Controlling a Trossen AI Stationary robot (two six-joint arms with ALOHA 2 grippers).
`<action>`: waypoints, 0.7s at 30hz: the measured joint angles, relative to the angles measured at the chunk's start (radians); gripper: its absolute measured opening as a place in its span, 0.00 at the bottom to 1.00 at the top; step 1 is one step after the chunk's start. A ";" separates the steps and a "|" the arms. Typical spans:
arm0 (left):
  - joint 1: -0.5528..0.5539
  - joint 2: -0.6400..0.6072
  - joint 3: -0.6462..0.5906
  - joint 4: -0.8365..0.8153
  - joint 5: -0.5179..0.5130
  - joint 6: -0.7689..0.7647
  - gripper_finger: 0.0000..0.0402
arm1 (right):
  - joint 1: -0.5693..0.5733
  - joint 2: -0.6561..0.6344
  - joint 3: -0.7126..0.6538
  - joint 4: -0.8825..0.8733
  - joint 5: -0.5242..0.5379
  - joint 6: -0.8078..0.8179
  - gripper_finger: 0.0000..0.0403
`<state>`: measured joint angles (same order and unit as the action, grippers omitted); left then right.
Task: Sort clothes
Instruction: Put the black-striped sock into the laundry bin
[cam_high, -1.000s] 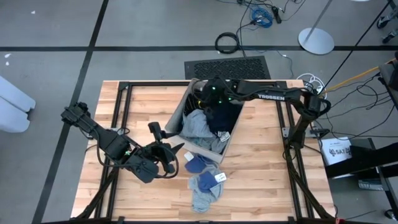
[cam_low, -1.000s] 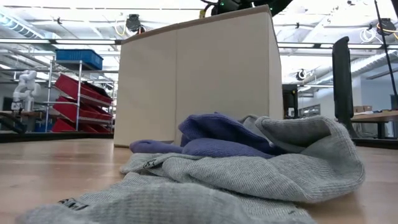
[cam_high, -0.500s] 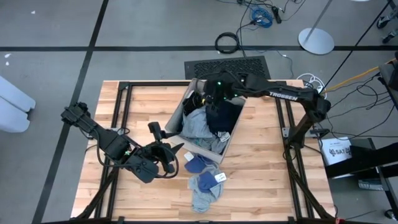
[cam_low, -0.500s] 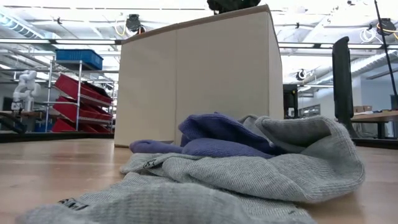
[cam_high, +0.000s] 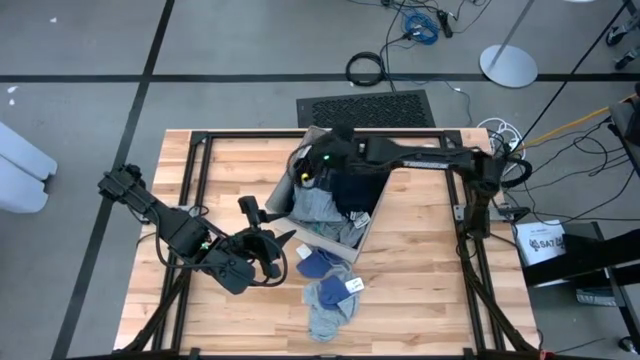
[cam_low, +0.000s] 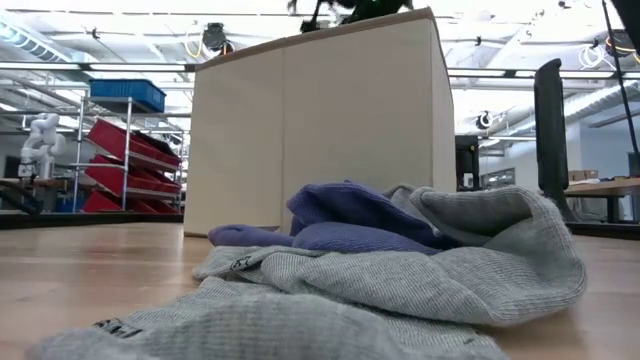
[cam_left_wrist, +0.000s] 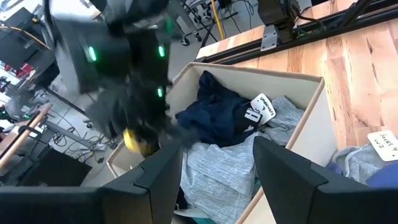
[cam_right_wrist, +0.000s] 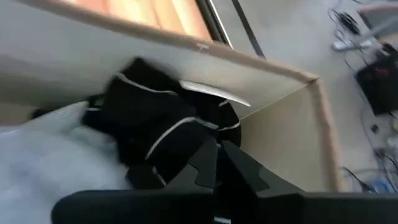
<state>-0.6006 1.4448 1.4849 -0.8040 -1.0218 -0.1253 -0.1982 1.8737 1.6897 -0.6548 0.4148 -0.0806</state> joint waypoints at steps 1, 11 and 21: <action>0.000 0.000 0.000 0.000 0.000 0.000 0.52 | 0.000 0.021 0.000 0.006 0.018 0.009 0.01; 0.000 0.000 0.000 0.001 0.000 0.000 0.52 | -0.003 0.206 0.000 0.017 0.003 0.049 0.00; 0.000 0.000 0.000 0.001 0.015 0.000 0.52 | -0.003 0.202 -0.002 0.024 -0.026 0.010 0.00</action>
<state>-0.6006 1.4448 1.4849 -0.8028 -1.0065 -0.1257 -0.2016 2.0755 1.6879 -0.6308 0.3887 -0.0705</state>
